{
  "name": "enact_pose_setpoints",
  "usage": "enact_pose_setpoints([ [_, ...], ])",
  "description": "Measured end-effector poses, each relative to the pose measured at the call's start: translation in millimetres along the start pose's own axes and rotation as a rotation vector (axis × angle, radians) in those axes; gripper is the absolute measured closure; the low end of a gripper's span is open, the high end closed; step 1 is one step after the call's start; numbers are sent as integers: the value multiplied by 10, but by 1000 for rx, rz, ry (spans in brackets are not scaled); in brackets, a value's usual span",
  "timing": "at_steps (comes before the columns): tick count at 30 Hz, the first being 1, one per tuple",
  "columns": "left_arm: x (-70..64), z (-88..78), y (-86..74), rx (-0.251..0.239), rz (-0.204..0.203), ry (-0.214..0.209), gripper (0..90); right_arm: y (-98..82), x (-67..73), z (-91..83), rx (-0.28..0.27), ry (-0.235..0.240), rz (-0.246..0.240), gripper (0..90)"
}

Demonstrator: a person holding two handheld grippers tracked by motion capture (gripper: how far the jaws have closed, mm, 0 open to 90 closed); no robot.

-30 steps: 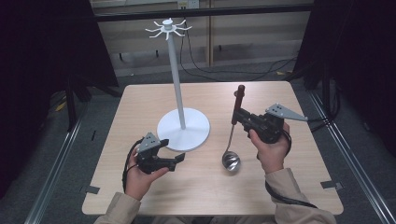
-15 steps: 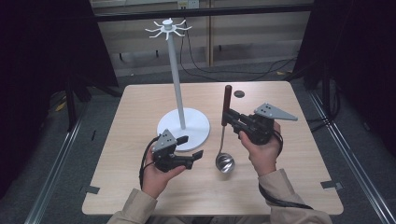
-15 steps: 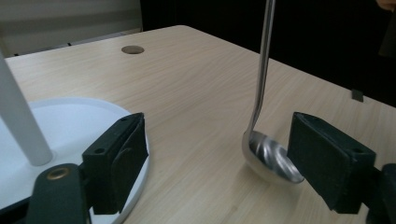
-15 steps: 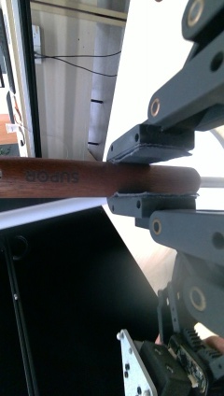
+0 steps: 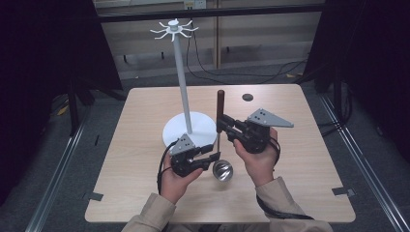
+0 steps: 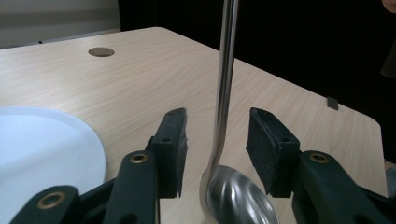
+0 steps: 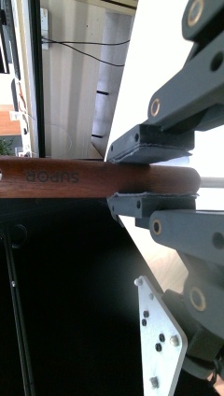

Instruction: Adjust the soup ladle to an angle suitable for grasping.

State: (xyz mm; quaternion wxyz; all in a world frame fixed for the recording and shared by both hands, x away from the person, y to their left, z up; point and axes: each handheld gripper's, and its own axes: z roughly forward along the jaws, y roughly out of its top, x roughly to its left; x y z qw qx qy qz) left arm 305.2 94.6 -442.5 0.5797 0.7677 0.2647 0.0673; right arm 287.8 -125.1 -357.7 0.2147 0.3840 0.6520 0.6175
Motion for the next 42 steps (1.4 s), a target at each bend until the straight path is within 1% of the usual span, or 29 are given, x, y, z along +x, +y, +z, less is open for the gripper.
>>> enact_pose_setpoints([
  [1,-3,6,-2,-5,-6,-1,629,-8,30,16,-3,-3,10,745],
  [2,-7,8,-1,0,1,3,646,-11,37,23,-5,-6,7,746],
  [3,-12,8,0,4,9,5,702,-10,54,28,-5,-3,10,746],
  [6,-6,8,-13,5,12,4,777,-6,83,42,-12,3,12,745],
  [7,2,-4,-14,3,12,-1,833,-3,87,45,-13,6,13,745],
  [8,2,-4,-14,3,12,-1,841,-3,89,51,-16,10,15,745],
  [9,1,-12,-3,16,33,2,845,-3,92,54,-17,10,15,744],
  [10,-4,-21,5,27,34,13,847,-5,93,58,-13,16,17,744],
  [13,4,-36,10,31,37,9,850,-21,79,70,-19,37,17,735],
  [14,7,-54,6,44,50,16,850,-27,63,71,-23,48,18,702],
  [15,9,-64,-3,65,54,24,850,-32,57,61,-37,36,9,653],
  [18,30,-70,-39,63,51,20,850,-66,1,25,-41,26,-9,572],
  [19,41,-77,-45,65,51,22,850,-87,-16,10,-35,15,-23,538],
  [20,48,-83,-47,59,44,24,850,-111,-41,-5,-24,10,-32,534],
  [23,70,-113,-33,52,49,28,850,-217,-129,-51,0,9,-29,424],
  [25,72,-122,-28,43,47,29,850,-312,-190,-84,20,8,-29,385],
  [26,74,-135,-15,42,45,34,850,-375,-226,-101,43,6,-35,361],
  [28,74,-144,-8,50,51,44,850,-416,-249,-107,53,2,-39,349],
  [29,85,-143,-10,41,50,33,850,-524,-310,-135,89,-10,-35,321],
  [31,96,-147,-10,37,49,32,850,-554,-325,-145,95,-16,-37,311],
  [32,98,-157,-4,45,45,47,850,-629,-371,-172,122,-26,-38,276],
  [35,118,-168,1,31,44,35,850,-678,-404,-191,139,-23,-40,249],
  [36,120,-184,14,38,46,51,850,-743,-434,-222,153,-33,-34,219],
  [37,120,-184,14,38,46,51,850,-743,-434,-222,153,-33,-34,219],
  [38,132,-186,14,23,36,35,850,-806,-470,-242,166,-35,-34,176],
  [39,136,-194,19,25,35,41,850,-806,-470,-242,166,-35,-34,176],
  [40,150,-209,35,26,33,47,850,-877,-493,-264,190,-46,-39,142],
  [41,150,-209,35,26,33,47,850,-877,-493,-264,190,-46,-39,142],
  [42,161,-212,42,17,32,38,850,-956,-513,-280,206,-49,-45,104],
])
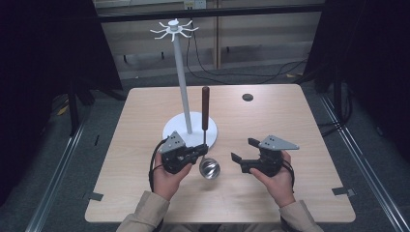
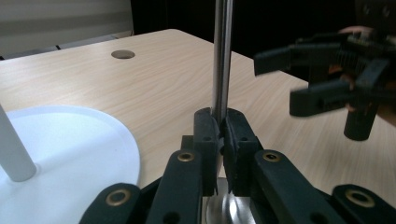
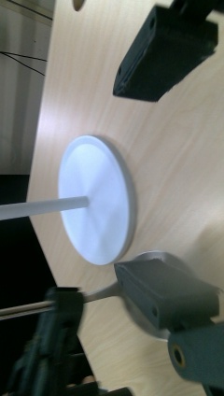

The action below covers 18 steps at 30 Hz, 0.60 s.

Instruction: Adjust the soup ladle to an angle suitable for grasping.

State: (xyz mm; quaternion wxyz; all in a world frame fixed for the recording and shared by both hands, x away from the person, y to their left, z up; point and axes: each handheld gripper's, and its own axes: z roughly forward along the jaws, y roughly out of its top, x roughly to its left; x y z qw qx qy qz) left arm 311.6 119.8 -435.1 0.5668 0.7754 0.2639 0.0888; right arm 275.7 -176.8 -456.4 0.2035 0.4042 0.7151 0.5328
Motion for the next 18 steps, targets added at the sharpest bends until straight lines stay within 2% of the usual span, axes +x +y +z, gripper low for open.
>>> enact_pose_setpoints([
  [1,7,-6,9,-5,-2,-2,850,0,0,0,0,0,0,104],
  [3,28,-26,42,-10,-4,-2,850,-68,-13,14,40,-2,-24,64],
  [4,33,-42,60,1,2,12,850,-78,-17,12,43,0,-34,59],
  [6,38,-49,77,-3,-4,14,850,-84,-18,5,40,-3,-31,56],
  [7,60,-49,97,-17,-13,-6,850,-88,-20,1,54,15,-40,28],
  [9,69,-52,114,-20,-17,-4,850,-97,-20,2,58,14,-55,28],
  [12,113,-58,205,-26,-14,-6,849,-109,-23,-1,69,3,-43,28],
  [14,116,-66,263,-28,-16,7,849,-111,-32,-5,73,-2,-49,27],
  [18,128,-55,353,-39,-10,-2,849,-124,-53,-17,78,-9,-45,22],
])
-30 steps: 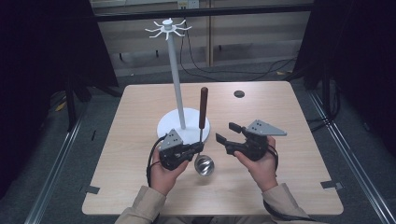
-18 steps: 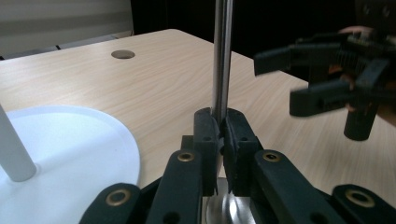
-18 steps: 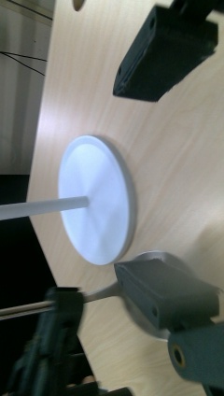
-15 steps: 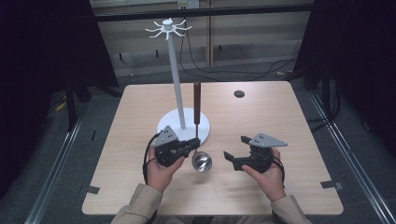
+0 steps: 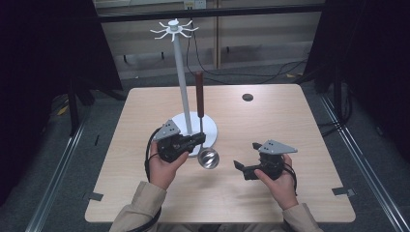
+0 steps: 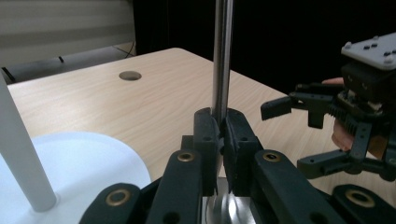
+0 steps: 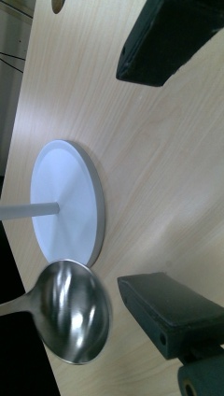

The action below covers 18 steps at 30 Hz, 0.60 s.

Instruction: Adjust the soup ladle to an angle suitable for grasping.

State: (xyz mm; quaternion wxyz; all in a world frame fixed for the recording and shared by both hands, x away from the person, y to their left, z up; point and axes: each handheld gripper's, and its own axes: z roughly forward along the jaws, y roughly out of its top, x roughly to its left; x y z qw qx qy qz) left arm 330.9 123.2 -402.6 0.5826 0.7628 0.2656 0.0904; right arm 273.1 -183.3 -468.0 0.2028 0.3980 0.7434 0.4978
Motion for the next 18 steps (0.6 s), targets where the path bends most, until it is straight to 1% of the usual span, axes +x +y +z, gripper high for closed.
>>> enact_pose_setpoints([
  [1,5,8,25,-6,-1,-6,849,-6,-9,-2,5,0,-1,19],
  [2,1,9,53,0,-2,9,849,-14,-14,-7,13,-6,-4,19],
  [4,16,43,131,-10,4,-2,849,-26,-31,-16,15,-13,0,20],
  [5,16,43,131,-10,4,-2,849,-26,-31,-16,15,-13,0,20],
  [6,20,55,149,-16,3,-12,849,-28,-37,-19,17,-17,1,19],
  [7,16,61,172,-12,4,-1,849,-30,-42,-21,18,-16,-6,19],
  [8,15,69,191,-12,7,2,849,-33,-44,-21,18,-17,-9,19],
  [9,21,81,206,-21,8,-13,849,-35,-43,-22,20,-21,-11,19],
  [12,24,86,258,-18,7,3,849,-42,-43,-21,25,-19,-14,19],
  [13,31,93,272,-29,7,-5,849,-43,-44,-21,28,-20,-15,19],
  [14,34,83,290,-21,7,8,849,-43,-46,-19,27,-19,-17,19],
  [15,39,82,305,-30,6,11,849,-43,-44,-20,31,-24,-16,19],
  [16,48,87,317,-44,2,-1,849,-44,-46,-19,32,-27,-23,19],
  [17,51,75,335,-37,3,12,849,-45,-44,-19,36,-29,-21,19],
  [18,54,77,348,-44,-1,12,849,-46,-46,-15,33,-27,-25,19],
])
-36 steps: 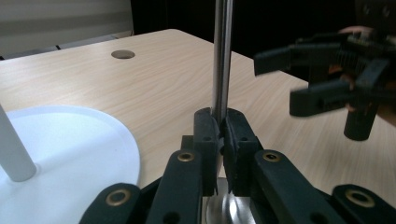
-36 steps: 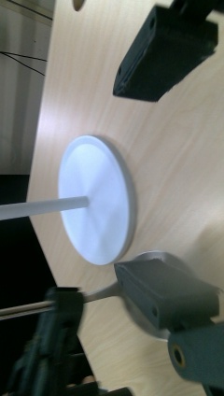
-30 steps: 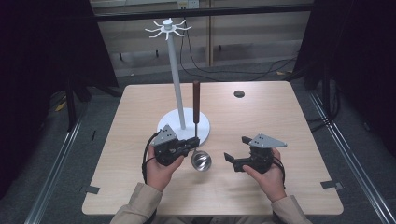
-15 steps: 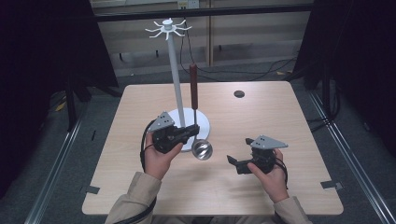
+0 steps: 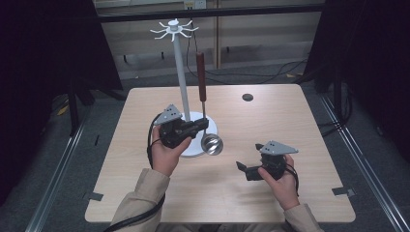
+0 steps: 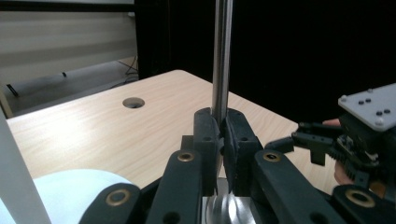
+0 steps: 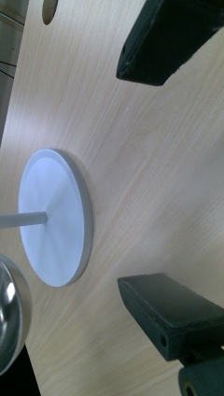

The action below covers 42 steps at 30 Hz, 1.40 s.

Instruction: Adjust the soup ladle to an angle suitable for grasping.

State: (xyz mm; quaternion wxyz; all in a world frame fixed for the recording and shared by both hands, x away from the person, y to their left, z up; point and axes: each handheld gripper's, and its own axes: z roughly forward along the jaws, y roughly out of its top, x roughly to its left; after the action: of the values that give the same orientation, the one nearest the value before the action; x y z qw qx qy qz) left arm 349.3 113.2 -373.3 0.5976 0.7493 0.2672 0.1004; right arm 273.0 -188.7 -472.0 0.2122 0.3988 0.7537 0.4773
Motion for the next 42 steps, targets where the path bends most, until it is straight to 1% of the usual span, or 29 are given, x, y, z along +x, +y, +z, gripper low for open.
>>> enact_pose_setpoints([
  [1,8,7,9,-10,-6,-8,849,-1,3,3,0,2,1,19],
  [2,11,1,23,-1,-5,5,849,0,7,5,4,2,3,19],
  [3,21,7,31,-6,-4,-1,850,2,10,8,4,3,-1,19],
  [4,24,5,43,-4,-6,7,849,4,14,8,1,2,1,19],
  [5,33,13,53,-11,-9,-1,849,6,17,8,1,3,-1,20],
  [6,37,6,70,-1,-1,16,849,8,19,9,0,3,-4,19],
  [7,50,10,83,-11,-2,6,849,9,22,8,1,2,-3,19],
  [8,51,4,100,-5,-8,17,849,9,23,8,1,3,-4,19],
  [9,63,10,110,-17,-11,7,849,8,23,8,2,2,-4,19],
  [12,81,20,148,-15,-8,13,849,1,19,11,4,-1,-6,19],
  [13,87,29,160,-21,-14,6,849,0,19,11,3,-1,-6,19],
  [14,91,33,174,-20,-13,14,849,2,21,11,3,-1,-7,20],
  [18,114,73,231,-22,-14,15,849,14,38,4,1,1,-9,19],
  [19,126,79,242,-26,-17,10,849,16,38,4,-1,4,-10,19],
  [20,131,82,257,-23,-21,20,849,17,38,5,-3,6,-14,19],
  [21,145,91,266,-32,-20,12,850,17,39,5,-3,4,-16,19],
  [22,149,94,280,-33,-22,21,849,16,38,5,-2,5,-17,19],
  [26,179,103,328,-44,-34,27,849,11,28,3,1,4,-12,19],
  [27,183,101,337,-43,-38,36,850,11,25,3,0,3,-10,19],
  [28,197,104,341,-43,-40,25,849,11,24,2,-1,3,-9,19],
  [31,219,108,344,-43,-41,37,849,13,21,1,-4,2,-10,19],
  [32,223,110,341,-48,-51,42,849,14,21,1,-4,2,-11,19],
  [33,235,107,341,-42,-52,41,849,13,21,1,-4,2,-10,19],
  [34,241,113,338,-55,-57,39,849,13,21,3,-6,4,-10,19],
  [37,261,109,340,-61,-66,43,849,13,21,2,-4,4,-9,19],
  [38,262,105,343,-58,-69,55,849,14,20,2,-4,5,-8,20],
  [40,276,105,342,-55,-65,56,849,16,17,-1,-5,3,-5,19],
  [41,277,110,338,-59,-70,50,849,17,15,-2,-7,3,-6,19],
  [42,283,105,336,-54,-68,58,849,18,12,-4,-8,1,-5,19],
])
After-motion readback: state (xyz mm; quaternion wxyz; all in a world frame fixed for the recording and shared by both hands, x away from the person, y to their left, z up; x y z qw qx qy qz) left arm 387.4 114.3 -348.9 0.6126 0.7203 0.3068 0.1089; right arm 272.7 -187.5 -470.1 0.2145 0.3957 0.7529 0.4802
